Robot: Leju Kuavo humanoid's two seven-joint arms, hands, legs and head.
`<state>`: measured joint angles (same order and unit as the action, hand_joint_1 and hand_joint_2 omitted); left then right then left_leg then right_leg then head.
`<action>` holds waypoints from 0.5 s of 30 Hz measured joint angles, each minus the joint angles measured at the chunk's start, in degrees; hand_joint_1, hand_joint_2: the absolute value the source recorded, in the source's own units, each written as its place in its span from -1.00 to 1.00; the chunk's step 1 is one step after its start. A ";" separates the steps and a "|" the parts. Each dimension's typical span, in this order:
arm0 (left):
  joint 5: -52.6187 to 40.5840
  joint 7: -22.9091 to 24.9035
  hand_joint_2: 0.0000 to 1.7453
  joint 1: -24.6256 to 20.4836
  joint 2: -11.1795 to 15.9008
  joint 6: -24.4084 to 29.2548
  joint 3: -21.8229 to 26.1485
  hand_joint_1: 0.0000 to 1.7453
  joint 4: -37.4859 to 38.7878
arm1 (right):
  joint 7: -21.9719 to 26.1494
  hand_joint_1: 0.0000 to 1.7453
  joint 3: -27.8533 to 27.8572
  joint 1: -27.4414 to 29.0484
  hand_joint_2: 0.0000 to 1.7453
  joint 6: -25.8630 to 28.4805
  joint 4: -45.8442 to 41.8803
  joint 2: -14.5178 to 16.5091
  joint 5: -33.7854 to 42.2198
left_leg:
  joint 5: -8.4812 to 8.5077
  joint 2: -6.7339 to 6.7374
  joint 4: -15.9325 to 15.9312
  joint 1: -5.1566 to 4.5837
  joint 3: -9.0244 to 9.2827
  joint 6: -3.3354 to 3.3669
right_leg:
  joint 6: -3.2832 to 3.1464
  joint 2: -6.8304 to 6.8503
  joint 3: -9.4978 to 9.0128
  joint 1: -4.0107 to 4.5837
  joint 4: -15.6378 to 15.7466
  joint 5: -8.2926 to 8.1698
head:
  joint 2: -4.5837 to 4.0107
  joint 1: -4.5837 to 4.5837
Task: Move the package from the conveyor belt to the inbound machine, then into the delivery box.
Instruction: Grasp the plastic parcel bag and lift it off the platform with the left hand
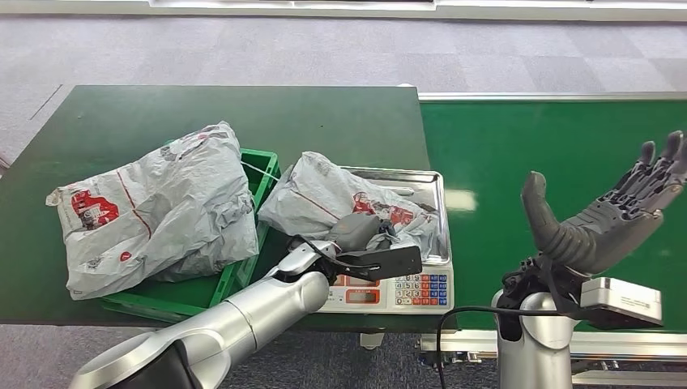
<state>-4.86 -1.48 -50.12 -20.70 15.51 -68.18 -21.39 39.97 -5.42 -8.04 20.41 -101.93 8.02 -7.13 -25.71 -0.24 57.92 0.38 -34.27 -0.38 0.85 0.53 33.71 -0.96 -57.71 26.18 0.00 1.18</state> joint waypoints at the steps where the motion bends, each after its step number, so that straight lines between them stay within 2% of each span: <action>1: 0.01 -0.30 1.00 -0.01 0.02 0.38 0.30 1.00 0.19 | 0.00 -1.00 0.00 0.00 1.00 -0.01 0.01 -0.01 0.01 | 0.00 0.00 0.00 0.00 0.00 0.00 | 0.00 0.00 0.01 0.00 0.00 0.00 | 0.00 0.00; 9: -1.34 -5.42 1.00 -1.13 0.17 5.39 5.35 1.00 1.56 | -0.64 -1.00 0.27 -0.01 1.00 -0.30 0.01 -0.07 -0.44 | 0.01 0.01 -0.01 0.01 -0.01 -0.02 | 0.00 -0.02 0.02 0.00 0.00 0.00 | 0.00 0.00; 12: -2.74 -9.18 1.00 -2.90 0.53 9.33 9.04 1.00 0.96 | -0.75 -1.00 0.61 0.15 1.00 0.04 0.01 -0.17 -0.81 | 0.04 0.01 -0.01 0.01 -0.01 -0.04 | -0.01 -0.02 0.02 0.00 0.00 -0.01 | 0.00 0.00; 15: -7.30 -10.89 1.00 -5.28 1.70 11.90 14.31 1.00 -2.36 | -0.66 -1.00 1.27 0.92 1.00 0.28 -0.02 -0.29 -1.07 | 0.05 0.00 -0.01 0.01 0.00 -0.05 | -0.01 -0.02 0.01 0.00 0.00 -0.02 | 0.00 0.00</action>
<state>-12.16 -12.36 -55.40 -19.01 27.41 -53.87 -23.76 39.31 -4.15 -7.12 20.69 -101.95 7.72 -8.19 -25.66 -0.24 57.91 0.39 -34.28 -0.42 0.85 0.51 33.72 -0.96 -57.71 26.17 0.00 1.18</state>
